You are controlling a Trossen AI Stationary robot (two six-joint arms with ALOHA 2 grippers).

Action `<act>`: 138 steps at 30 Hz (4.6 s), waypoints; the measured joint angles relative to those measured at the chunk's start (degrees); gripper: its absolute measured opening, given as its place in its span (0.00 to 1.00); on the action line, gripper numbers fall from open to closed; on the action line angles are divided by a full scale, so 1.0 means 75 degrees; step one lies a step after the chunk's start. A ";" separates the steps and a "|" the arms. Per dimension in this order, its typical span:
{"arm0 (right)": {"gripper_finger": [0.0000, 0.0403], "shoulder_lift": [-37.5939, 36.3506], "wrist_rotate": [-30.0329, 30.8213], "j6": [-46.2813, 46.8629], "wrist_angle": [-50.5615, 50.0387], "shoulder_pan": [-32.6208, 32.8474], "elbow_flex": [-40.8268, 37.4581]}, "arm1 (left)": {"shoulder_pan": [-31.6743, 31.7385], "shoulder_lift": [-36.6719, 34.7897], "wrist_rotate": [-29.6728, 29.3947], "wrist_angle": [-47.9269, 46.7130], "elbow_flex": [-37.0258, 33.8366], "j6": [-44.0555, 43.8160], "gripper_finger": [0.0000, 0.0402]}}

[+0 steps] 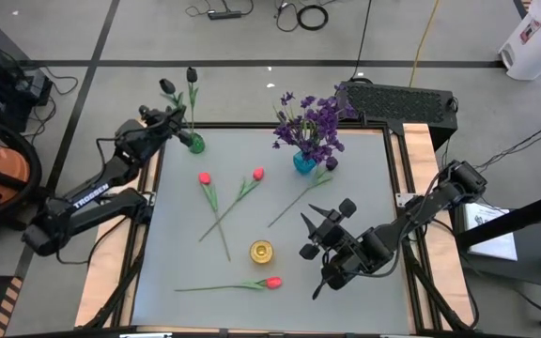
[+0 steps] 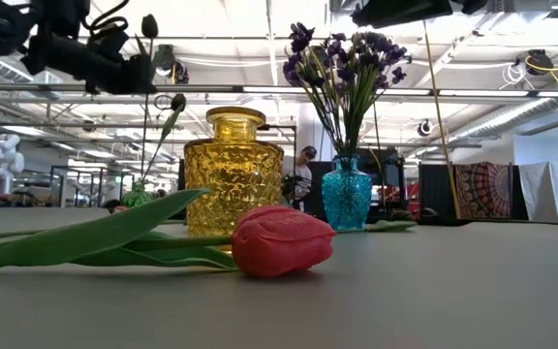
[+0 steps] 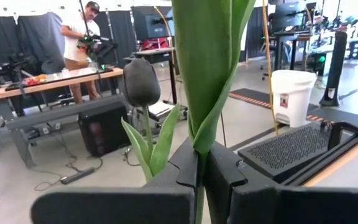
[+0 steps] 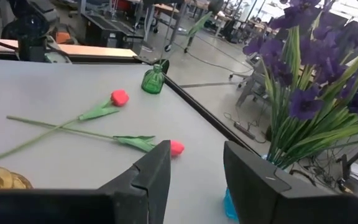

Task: Sort flowers into vase by color
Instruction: Put the bottom black flower into the green vase, then put the black flower into the green vase

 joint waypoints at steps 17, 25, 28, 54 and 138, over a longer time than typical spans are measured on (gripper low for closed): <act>0.35 0.0000 -0.0186 0.0029 0.0000 -0.0094 -0.0003 | 0.0313 0.0796 0.0335 0.0153 0.0000 0.0003 0.03; 0.35 0.0000 -0.0293 0.0026 -0.0003 -0.0094 -0.0003 | 0.0310 0.0794 0.0332 0.0019 0.0000 -0.0184 0.07; 0.35 0.0000 -0.0363 -0.0002 -0.0003 -0.0094 -0.0003 | 0.0307 0.0794 0.0332 -0.0113 0.0000 -0.0175 0.12; 0.35 0.0000 -0.0581 -0.0012 -0.0009 -0.0108 -0.0003 | 0.0307 -0.0749 -0.0044 -0.2616 0.0000 -0.0201 0.32; 0.35 -0.0132 -0.0706 0.2861 -0.4525 -0.0026 0.0006 | -0.6910 -0.0784 0.1206 -0.0422 0.0009 -0.2157 0.32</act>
